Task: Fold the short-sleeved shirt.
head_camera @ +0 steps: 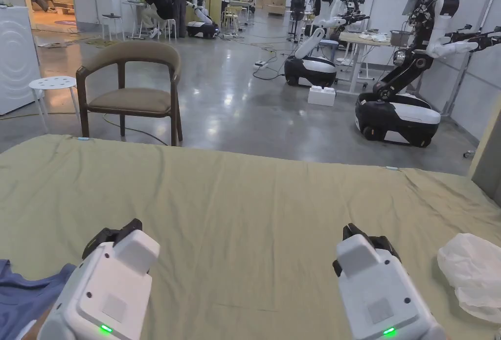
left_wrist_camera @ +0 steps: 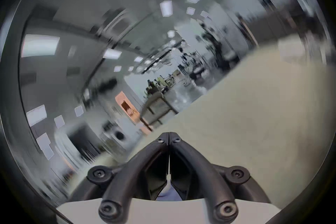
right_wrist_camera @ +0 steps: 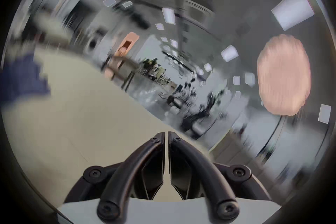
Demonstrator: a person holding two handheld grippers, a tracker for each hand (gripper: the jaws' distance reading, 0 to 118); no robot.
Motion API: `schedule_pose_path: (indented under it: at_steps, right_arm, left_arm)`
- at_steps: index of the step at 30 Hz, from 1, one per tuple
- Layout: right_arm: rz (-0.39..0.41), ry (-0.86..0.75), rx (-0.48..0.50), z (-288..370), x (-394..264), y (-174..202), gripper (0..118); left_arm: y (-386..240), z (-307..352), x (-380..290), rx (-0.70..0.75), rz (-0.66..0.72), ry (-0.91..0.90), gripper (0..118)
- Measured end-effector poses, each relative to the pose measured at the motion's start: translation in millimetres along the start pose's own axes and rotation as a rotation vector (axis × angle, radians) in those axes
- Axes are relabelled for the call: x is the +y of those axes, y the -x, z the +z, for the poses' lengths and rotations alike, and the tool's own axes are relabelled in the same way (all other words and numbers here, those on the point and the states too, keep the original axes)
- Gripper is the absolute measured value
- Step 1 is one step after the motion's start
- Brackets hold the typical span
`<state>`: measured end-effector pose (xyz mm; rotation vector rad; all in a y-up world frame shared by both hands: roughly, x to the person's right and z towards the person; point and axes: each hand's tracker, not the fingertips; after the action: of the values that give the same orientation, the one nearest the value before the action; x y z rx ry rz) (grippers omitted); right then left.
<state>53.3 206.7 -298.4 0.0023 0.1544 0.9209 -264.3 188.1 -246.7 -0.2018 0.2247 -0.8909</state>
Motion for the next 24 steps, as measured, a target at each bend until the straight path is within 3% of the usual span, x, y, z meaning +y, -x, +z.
schedule_pose_path:
  at_steps: [3,5,8,11,15,18,20,24]
  right_arm:
    - [0.226,-0.028,-0.018,1,-4,11,2]
    - [0.260,-0.039,-0.001,3,-6,12,2]
    - [0.216,-0.038,0.012,6,-6,14,2]
    - [-0.023,-0.003,0.030,6,-6,8,2]
    - [-0.428,0.053,-0.001,6,-8,-3,2]
    - [-0.748,0.104,-0.085,10,-12,-7,2]
    - [-0.901,0.110,-0.122,15,-17,-7,2]
    - [-0.996,0.117,-0.094,17,-20,-5,2]
  left_arm:
    - [-3,-2,-7,0.038,-0.187,0.014,0]
    - [-3,-2,-9,0.062,-0.237,0.010,0]
    - [2,-1,-11,0.053,-0.127,0.001,0]
    - [14,2,-8,0.006,0.192,-0.002,0]
    - [35,3,-18,-0.080,0.766,-0.028,0]
    - [43,4,-28,-0.103,1.101,-0.043,0]
    - [45,4,-34,-0.100,1.213,-0.046,0]
    - [45,9,-38,-0.102,1.175,-0.058,0]
